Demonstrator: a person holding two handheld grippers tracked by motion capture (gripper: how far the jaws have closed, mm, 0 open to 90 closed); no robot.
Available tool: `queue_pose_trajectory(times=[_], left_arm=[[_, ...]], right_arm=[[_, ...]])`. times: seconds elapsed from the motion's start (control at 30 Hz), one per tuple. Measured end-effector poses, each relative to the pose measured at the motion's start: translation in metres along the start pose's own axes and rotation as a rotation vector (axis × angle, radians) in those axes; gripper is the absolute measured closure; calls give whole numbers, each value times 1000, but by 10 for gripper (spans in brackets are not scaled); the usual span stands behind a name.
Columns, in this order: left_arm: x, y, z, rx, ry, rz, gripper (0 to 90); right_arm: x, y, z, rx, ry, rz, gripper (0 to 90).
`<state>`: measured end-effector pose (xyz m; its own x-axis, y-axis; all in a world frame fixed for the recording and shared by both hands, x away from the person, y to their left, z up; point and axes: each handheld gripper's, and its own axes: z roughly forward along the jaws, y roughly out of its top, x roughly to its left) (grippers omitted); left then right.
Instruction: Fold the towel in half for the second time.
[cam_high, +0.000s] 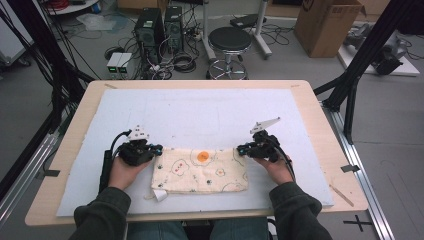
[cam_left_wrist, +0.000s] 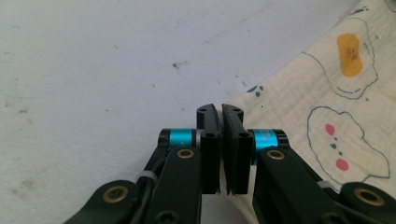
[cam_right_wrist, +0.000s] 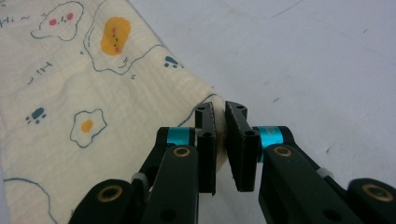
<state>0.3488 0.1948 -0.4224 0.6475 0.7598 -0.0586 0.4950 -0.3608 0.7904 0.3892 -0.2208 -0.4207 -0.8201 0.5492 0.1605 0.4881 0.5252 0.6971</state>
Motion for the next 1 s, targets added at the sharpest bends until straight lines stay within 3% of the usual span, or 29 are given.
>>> queue_pose_trajectory(times=[0.17, 0.4, 0.67, 0.73, 0.87, 1.0], left_arm=[[12, 6, 9, -19, 8, -54, 858], [27, 24, 17, -20, 13, -66, 859], [40, 43, 29, -29, 37, -70, 859], [44, 43, 31, -46, 42, -90, 859], [51, 37, 41, -27, 39, -143, 859], [51, 37, 43, -24, 50, -131, 859]], right_arm=[[-14, 17, 2, 10, -4, 20, 830], [-37, 36, 10, 23, -18, 49, 831], [-57, 47, 18, 20, -17, 121, 833], [-62, 46, 20, 10, -17, 144, 832], [-72, 45, 26, 15, -9, 200, 834], [-75, 43, 32, 22, -22, 211, 835]])
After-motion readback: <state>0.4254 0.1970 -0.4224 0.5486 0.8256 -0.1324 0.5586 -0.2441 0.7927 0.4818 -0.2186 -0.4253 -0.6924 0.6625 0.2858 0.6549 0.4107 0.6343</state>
